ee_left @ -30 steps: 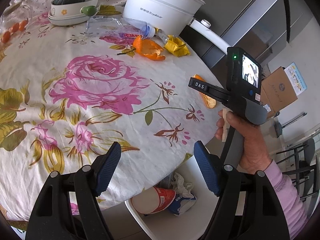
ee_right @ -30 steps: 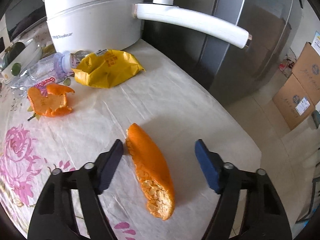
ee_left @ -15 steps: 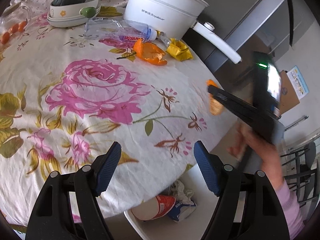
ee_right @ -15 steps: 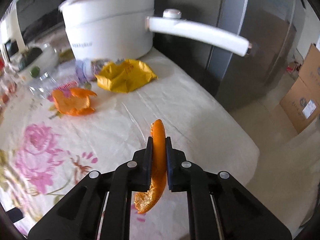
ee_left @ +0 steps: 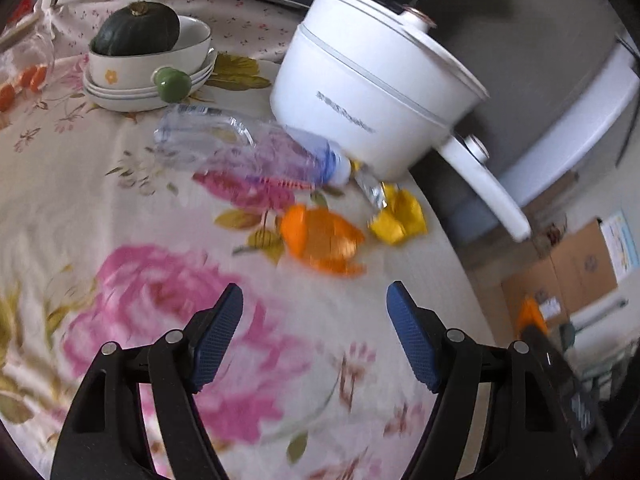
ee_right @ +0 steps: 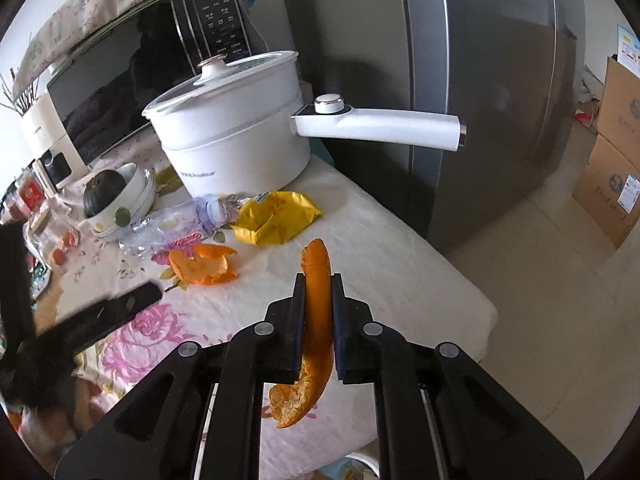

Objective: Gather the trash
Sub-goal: 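Grasp the round orange peel with the left gripper while the right gripper holds its peel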

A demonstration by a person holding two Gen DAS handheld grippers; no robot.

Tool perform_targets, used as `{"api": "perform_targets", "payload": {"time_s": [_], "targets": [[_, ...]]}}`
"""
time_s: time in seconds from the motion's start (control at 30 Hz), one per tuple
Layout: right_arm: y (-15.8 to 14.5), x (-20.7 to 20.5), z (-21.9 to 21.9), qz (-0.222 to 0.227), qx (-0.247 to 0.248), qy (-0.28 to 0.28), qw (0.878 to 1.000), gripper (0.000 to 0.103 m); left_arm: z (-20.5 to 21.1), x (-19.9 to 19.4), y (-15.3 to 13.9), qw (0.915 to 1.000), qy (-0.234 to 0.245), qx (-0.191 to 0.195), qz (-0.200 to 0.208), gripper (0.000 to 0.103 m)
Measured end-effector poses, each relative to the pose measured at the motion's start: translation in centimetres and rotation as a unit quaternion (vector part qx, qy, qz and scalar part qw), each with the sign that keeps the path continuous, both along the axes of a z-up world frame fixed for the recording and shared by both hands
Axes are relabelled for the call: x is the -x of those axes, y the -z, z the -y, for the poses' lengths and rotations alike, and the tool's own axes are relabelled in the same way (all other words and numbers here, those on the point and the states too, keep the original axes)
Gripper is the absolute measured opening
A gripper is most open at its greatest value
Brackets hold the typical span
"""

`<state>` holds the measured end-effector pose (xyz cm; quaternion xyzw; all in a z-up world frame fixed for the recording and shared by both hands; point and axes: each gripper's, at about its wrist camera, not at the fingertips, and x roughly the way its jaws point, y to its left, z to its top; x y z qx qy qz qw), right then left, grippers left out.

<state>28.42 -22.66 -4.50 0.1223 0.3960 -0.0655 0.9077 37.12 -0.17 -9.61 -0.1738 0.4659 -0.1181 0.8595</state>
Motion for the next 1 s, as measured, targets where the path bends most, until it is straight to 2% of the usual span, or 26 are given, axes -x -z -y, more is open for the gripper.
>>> {"api": "perform_targets", "payload": {"time_s": [0.23, 0.37, 0.43, 0.53, 0.8, 1.0], "targets": [[0.2, -0.5, 1.2, -0.003, -0.020, 0.006, 1.000, 0.011, 2.0, -4.4, 2.4, 0.9990, -0.032, -0.020, -0.025, 0.058], [-0.1, -0.4, 2.0, 0.001, -0.018, 0.011, 1.000, 0.011, 2.7, -5.5, 3.5, 0.9981, -0.038, -0.037, -0.032, 0.041], [-0.1, -0.3, 2.4, 0.000, -0.023, 0.015, 1.000, 0.011, 2.9, -5.7, 3.8, 0.9979, -0.037, -0.044, -0.029, 0.024], [0.0, -0.3, 2.7, -0.003, -0.026, 0.017, 1.000, 0.011, 3.3, -5.9, 4.1, 0.9977, -0.035, -0.051, -0.029, 0.014], [-0.3, 0.1, 2.5, -0.002, -0.021, 0.010, 1.000, 0.011, 3.8, -4.3, 3.6, 0.9973, -0.029, -0.067, -0.008, 0.009], [-0.7, 0.7, 2.5, 0.002, -0.013, 0.008, 1.000, 0.011, 4.4, -1.8, 1.6, 0.9965, -0.021, -0.078, 0.023, 0.008]]}}
